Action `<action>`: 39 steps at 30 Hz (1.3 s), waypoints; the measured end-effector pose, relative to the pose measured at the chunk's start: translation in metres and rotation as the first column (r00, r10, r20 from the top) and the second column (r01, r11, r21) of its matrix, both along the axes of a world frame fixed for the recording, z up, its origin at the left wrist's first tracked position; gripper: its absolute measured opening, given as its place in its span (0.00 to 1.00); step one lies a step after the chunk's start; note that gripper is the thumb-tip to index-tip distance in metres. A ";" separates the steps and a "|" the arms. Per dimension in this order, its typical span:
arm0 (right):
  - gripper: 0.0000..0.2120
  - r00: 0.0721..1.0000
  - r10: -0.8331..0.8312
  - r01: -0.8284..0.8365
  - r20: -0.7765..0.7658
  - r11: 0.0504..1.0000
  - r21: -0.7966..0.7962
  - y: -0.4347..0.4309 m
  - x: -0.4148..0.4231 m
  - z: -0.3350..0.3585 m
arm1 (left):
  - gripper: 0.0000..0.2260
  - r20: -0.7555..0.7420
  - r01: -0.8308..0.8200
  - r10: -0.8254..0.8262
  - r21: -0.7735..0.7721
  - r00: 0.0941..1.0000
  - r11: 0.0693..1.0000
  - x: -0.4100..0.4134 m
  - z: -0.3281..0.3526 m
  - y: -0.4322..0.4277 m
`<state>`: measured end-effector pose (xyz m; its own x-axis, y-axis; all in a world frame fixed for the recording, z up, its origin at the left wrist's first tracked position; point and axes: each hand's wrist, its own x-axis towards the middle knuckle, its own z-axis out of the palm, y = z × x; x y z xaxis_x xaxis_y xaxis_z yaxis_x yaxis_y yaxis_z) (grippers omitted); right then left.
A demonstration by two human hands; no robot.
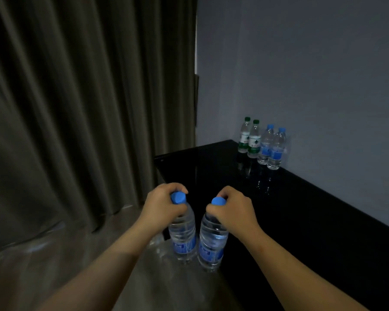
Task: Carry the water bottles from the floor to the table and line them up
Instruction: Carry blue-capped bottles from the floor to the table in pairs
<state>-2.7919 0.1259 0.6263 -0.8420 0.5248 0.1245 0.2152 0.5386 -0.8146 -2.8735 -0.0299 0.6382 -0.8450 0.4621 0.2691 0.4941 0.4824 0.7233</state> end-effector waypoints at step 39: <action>0.14 0.906 -0.424 0.417 0.013 0.896 0.149 0.176 -0.175 -0.038 | 0.18 0.065 0.516 -0.526 0.123 0.848 0.848 -0.236 -0.044 0.249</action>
